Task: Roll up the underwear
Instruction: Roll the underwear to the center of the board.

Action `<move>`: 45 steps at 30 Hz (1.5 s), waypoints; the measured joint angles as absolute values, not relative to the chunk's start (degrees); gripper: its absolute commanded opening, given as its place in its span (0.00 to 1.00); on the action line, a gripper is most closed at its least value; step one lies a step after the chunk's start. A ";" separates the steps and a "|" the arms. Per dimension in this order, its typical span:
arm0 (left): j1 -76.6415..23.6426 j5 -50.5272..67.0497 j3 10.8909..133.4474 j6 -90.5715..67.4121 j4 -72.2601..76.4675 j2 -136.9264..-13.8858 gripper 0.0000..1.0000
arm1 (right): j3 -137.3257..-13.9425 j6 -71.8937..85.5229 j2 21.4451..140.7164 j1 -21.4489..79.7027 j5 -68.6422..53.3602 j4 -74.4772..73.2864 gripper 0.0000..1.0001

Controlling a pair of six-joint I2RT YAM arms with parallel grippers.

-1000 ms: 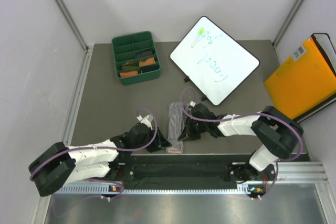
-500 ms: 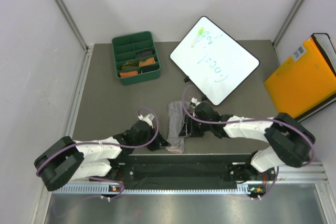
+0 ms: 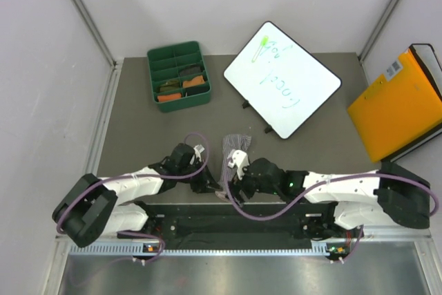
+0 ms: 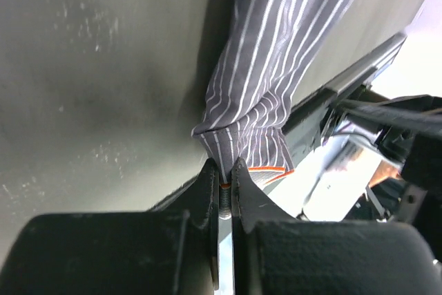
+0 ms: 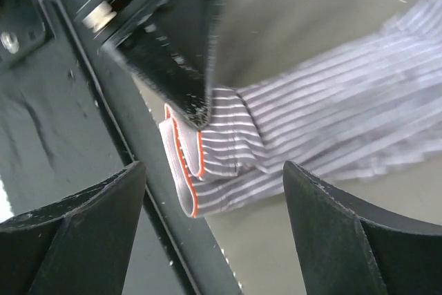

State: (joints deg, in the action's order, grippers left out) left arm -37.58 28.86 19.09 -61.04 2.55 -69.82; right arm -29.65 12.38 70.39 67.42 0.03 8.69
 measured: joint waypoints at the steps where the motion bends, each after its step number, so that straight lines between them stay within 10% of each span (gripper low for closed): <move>1: -37.32 29.65 19.29 -60.77 2.00 -70.17 0.00 | -29.67 10.68 71.55 68.58 0.67 9.69 0.80; 18: -33.26 36.80 21.45 -57.91 -3.46 -73.52 0.00 | -33.56 0.58 83.90 78.02 7.81 13.91 0.77; 29: -31.90 40.05 21.54 -57.21 -3.70 -74.63 0.00 | -37.23 -0.47 91.66 81.19 14.20 12.12 0.20; 36: -30.61 41.39 20.71 -57.04 -3.97 -72.34 0.55 | -37.63 -0.91 91.33 80.51 12.12 11.66 0.02; 45: -25.67 38.24 20.51 -51.57 -6.48 -59.64 0.61 | -42.15 3.73 91.39 66.70 -11.11 5.80 0.00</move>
